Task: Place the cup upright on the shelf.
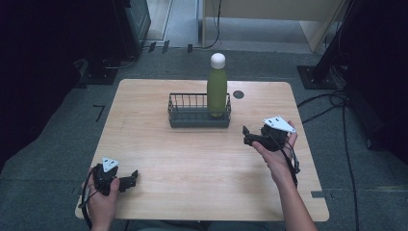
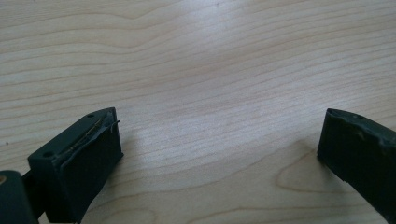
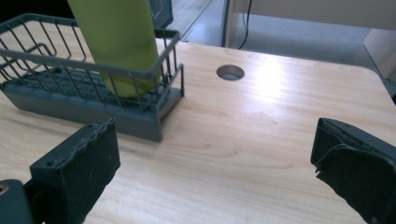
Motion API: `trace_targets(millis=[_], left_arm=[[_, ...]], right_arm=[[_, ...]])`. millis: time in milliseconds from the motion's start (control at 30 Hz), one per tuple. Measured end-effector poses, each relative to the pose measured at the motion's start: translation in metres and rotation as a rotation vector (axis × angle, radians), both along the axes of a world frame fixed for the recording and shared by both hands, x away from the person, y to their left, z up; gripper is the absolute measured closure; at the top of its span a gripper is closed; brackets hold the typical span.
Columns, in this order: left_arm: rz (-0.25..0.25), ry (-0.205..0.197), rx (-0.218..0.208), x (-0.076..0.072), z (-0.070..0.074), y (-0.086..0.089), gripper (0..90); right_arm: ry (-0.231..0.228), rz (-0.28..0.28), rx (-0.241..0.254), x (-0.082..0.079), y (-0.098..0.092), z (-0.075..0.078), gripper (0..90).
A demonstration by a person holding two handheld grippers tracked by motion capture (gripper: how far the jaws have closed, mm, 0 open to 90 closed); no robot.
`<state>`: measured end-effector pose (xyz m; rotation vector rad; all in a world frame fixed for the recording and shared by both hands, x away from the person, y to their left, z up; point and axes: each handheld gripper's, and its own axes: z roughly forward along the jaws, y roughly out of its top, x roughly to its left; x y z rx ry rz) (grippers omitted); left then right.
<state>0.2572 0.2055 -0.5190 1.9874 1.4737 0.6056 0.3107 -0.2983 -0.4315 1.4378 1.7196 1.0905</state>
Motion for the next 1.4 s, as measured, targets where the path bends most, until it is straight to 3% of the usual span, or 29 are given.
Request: trace_targets(millis=[933, 1400], left_arm=[[0.0, 0.0, 0.001, 0.0, 0.0, 0.0, 0.1], [-0.001, 0.0, 0.001, 0.0, 0.0, 0.0, 0.1]], right_arm=[[0.114, -0.116, 0.017, -0.056, -0.062, -0.06, 1.0], [0.172, -0.152, -0.002, -0.076, -0.078, -0.085, 1.0]])
